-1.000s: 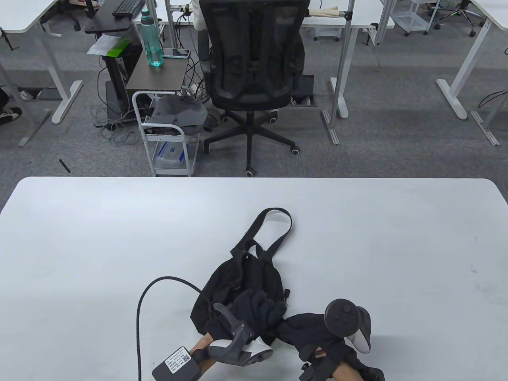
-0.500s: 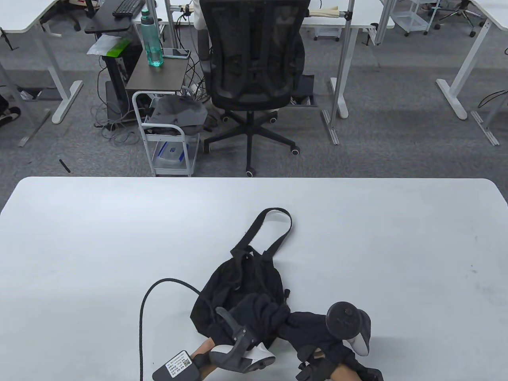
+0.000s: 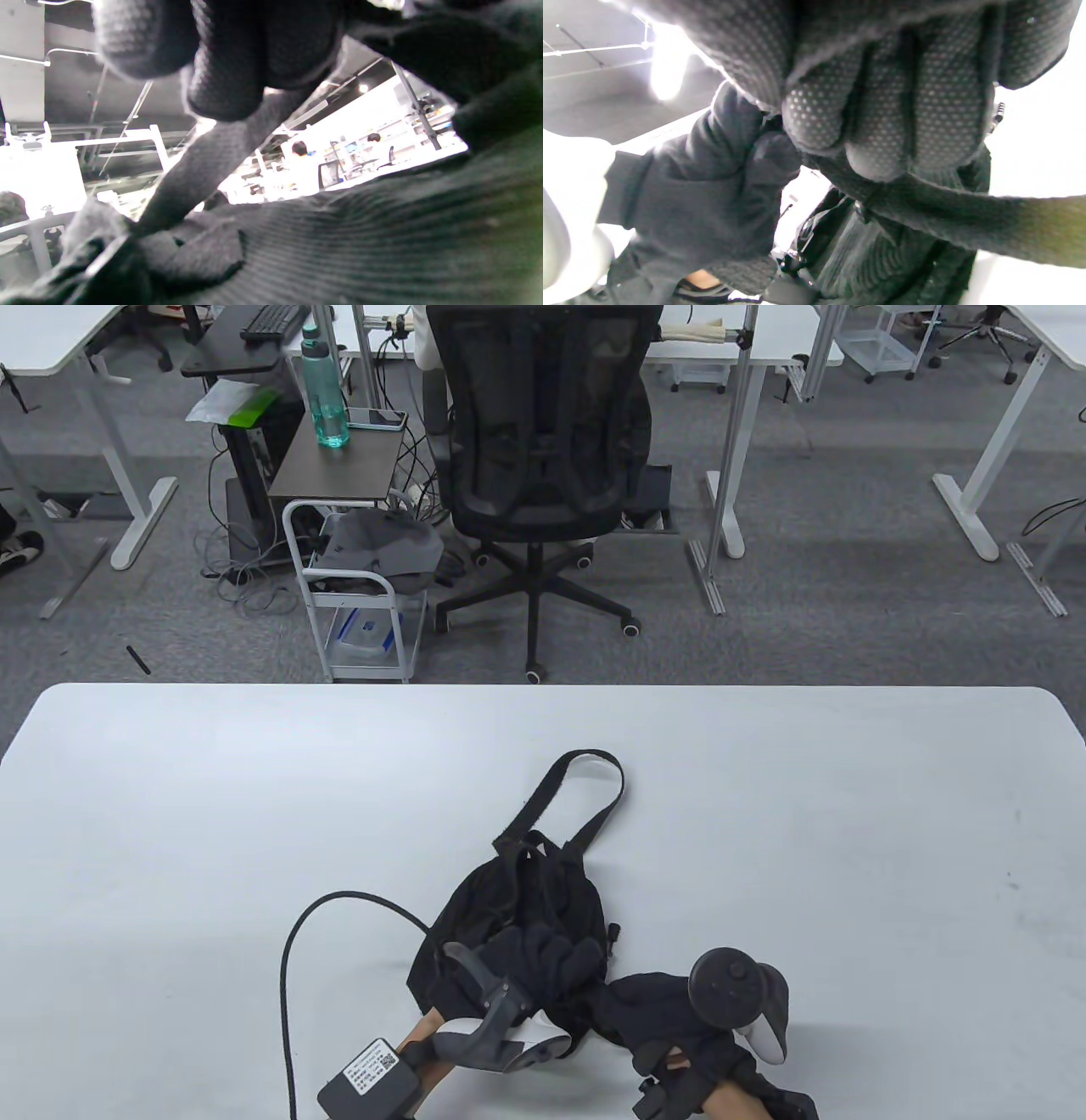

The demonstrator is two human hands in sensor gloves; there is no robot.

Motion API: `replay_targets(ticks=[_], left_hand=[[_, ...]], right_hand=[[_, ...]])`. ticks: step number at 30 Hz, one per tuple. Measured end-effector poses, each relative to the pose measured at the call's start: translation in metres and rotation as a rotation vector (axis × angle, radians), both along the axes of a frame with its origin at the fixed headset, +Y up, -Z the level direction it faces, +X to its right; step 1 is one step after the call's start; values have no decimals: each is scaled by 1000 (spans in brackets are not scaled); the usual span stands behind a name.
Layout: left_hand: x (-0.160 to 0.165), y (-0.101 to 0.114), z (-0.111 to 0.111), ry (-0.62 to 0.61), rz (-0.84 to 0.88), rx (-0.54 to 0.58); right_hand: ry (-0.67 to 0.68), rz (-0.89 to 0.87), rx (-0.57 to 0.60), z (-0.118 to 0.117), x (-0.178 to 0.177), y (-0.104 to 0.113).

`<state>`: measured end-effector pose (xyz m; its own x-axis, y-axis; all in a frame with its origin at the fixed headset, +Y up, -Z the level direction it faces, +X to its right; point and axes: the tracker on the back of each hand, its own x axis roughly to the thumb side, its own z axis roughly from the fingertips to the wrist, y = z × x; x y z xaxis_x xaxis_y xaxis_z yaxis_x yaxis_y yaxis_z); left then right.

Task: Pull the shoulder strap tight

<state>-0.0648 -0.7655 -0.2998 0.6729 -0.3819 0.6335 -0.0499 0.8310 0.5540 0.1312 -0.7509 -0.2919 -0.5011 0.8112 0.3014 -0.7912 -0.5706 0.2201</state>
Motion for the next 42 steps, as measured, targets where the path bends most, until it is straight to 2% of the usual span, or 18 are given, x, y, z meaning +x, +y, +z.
replay_targets(ticks=[4, 13, 16, 21, 25, 28, 30, 39, 42], left_hand=[[3, 2, 7, -14, -9, 38], [16, 10, 23, -80, 47, -6], [16, 10, 22, -77, 43, -18], [10, 6, 13, -58, -20, 44], [-4, 4, -3, 20, -19, 7], [-11, 4, -6, 2, 17, -27], [-10, 4, -4, 26, -1, -7], [12, 14, 27, -97, 23, 44], [14, 13, 28, -97, 7, 55]], right_hand=[[-1, -3, -16, 0, 4, -2], [-3, -31, 35, 4, 0, 1], [4, -26, 31, 4, 0, 1], [31, -11, -8, 3, -1, 0], [29, 5, -9, 2, 4, 0], [30, -1, -18, 1, 5, -1], [31, -2, -31, 0, 5, -3], [31, -62, 9, 4, 2, 0], [31, -33, 27, 4, 2, 1]])
